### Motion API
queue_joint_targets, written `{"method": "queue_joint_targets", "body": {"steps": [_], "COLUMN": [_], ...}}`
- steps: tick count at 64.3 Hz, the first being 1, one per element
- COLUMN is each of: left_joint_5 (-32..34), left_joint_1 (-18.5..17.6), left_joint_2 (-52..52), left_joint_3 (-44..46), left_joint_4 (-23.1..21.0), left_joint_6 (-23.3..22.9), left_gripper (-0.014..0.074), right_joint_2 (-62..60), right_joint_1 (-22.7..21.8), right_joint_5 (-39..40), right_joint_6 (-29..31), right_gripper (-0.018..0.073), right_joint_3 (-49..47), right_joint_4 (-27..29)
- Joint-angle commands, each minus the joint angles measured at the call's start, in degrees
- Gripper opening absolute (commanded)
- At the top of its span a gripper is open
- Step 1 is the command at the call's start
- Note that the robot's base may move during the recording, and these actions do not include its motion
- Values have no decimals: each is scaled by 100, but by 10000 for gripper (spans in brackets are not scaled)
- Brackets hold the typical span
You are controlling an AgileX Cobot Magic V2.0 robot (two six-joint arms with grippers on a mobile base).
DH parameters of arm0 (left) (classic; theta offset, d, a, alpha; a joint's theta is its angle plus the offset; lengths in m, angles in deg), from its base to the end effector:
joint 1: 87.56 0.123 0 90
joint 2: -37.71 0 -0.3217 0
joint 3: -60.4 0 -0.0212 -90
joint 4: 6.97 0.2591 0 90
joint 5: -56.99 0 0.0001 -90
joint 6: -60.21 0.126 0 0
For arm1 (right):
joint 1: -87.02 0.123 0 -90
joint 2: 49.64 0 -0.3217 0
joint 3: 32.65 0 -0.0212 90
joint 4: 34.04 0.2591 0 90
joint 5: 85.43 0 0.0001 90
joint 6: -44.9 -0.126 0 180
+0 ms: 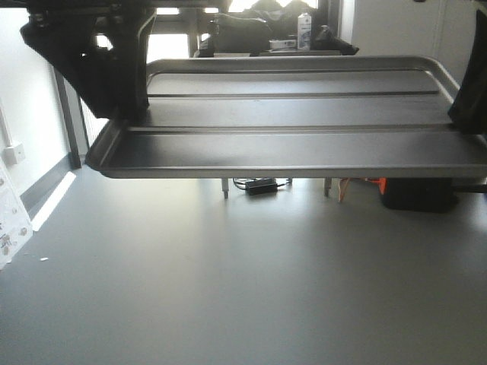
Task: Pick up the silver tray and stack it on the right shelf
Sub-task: 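Hold the tray level with both grippers while the base drives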
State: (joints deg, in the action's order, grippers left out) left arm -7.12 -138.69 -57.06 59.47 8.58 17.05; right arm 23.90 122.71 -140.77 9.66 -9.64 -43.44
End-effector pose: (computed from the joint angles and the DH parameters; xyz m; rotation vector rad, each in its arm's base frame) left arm 0.2311 -0.2382 0.3248 0.2901 2.6935 -0.1076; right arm 0.1952 0.1193 0.3132 -0.0892 2.6434 0.2132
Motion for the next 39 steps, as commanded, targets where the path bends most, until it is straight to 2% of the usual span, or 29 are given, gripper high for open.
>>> {"method": "queue_joint_targets", "body": {"steps": [1,39], "left_joint_5": [153,153], "left_joint_1": [-59,-59], "left_joint_2": [170,85], "left_joint_3": [180,180], "left_joint_4": [48,81], "left_joint_6": [94,94], "left_gripper": [-101,-101], "right_joint_2": [-151,-151], "right_joint_1": [24,24], "right_joint_5": [370,370], "right_joint_6": [154,154], "right_gripper": [57,57], "right_joint_3": [-147,-147], "right_joint_4": [-141,-141]}}
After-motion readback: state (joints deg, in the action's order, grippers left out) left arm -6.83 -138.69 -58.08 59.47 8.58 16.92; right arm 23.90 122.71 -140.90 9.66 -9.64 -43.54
